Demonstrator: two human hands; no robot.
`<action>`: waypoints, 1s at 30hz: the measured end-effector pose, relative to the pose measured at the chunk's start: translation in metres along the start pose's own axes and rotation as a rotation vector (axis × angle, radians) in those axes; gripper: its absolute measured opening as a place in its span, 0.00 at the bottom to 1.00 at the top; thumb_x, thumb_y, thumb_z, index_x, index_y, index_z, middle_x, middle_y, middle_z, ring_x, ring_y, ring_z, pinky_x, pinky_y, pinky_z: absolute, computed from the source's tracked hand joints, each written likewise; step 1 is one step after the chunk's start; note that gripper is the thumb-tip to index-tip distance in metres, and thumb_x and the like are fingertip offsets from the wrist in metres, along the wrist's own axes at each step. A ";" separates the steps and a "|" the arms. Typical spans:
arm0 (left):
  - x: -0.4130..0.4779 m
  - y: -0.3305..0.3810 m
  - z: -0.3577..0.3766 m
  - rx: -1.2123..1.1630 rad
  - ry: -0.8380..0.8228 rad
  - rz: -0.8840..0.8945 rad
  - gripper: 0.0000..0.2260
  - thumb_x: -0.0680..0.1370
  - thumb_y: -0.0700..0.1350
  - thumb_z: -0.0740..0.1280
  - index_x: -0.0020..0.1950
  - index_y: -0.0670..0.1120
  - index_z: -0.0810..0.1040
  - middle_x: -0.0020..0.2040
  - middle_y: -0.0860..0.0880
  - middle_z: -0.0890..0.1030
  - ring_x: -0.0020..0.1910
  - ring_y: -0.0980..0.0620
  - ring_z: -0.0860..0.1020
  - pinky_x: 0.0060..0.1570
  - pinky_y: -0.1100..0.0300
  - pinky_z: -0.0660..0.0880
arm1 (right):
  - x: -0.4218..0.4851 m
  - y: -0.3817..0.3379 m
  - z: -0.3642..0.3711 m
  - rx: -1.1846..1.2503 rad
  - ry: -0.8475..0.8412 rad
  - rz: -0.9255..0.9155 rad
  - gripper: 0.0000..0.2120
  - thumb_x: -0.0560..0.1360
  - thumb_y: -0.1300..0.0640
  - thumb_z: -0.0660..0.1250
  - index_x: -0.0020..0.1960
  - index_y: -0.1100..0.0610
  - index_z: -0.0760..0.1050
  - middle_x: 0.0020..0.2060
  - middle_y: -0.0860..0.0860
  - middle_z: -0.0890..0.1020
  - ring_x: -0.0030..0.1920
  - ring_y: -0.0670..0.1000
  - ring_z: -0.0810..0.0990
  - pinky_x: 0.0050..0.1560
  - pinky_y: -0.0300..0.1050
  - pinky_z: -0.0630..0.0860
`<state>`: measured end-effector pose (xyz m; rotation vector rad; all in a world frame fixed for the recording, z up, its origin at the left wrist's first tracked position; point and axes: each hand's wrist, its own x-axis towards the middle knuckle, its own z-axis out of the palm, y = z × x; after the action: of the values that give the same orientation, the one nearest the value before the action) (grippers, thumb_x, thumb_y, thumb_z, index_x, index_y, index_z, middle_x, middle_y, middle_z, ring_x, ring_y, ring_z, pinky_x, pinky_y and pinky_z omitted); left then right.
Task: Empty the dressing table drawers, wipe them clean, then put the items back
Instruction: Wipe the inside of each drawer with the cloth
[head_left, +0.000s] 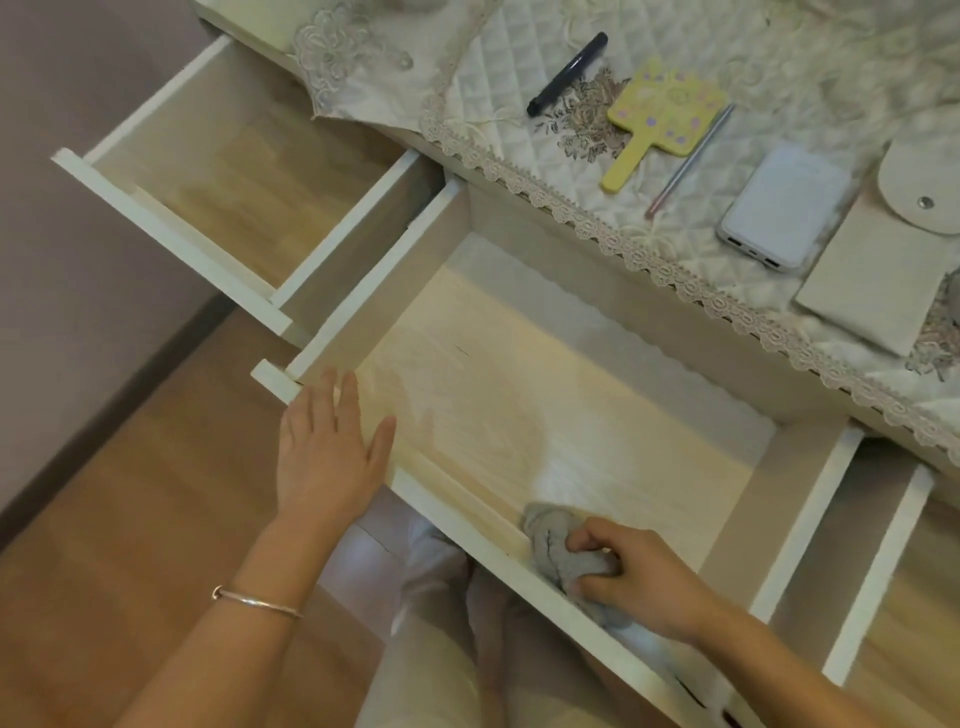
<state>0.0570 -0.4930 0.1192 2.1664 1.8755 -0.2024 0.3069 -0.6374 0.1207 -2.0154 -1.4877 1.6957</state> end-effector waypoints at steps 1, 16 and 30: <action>0.009 -0.002 -0.004 -0.017 0.018 0.047 0.29 0.79 0.58 0.46 0.75 0.43 0.51 0.76 0.43 0.50 0.74 0.45 0.48 0.71 0.54 0.42 | 0.012 -0.014 0.003 0.025 0.009 -0.036 0.13 0.70 0.62 0.68 0.41 0.44 0.71 0.37 0.39 0.76 0.36 0.35 0.74 0.38 0.27 0.68; 0.146 -0.014 -0.025 -0.396 -0.193 0.451 0.25 0.81 0.50 0.49 0.75 0.45 0.46 0.76 0.46 0.53 0.74 0.51 0.54 0.70 0.59 0.52 | 0.175 -0.187 0.059 1.072 0.373 0.089 0.07 0.72 0.59 0.69 0.47 0.49 0.76 0.41 0.48 0.81 0.43 0.48 0.81 0.45 0.41 0.79; 0.146 -0.019 -0.023 -0.332 -0.206 0.465 0.29 0.79 0.57 0.49 0.75 0.51 0.40 0.76 0.53 0.48 0.72 0.52 0.59 0.63 0.54 0.64 | 0.268 -0.182 -0.063 1.127 0.931 0.076 0.19 0.73 0.62 0.68 0.63 0.57 0.71 0.57 0.56 0.79 0.56 0.53 0.78 0.60 0.51 0.76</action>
<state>0.0590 -0.3455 0.0988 2.1746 1.1609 -0.0162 0.2208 -0.3225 0.0743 -1.6860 -0.0695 0.9092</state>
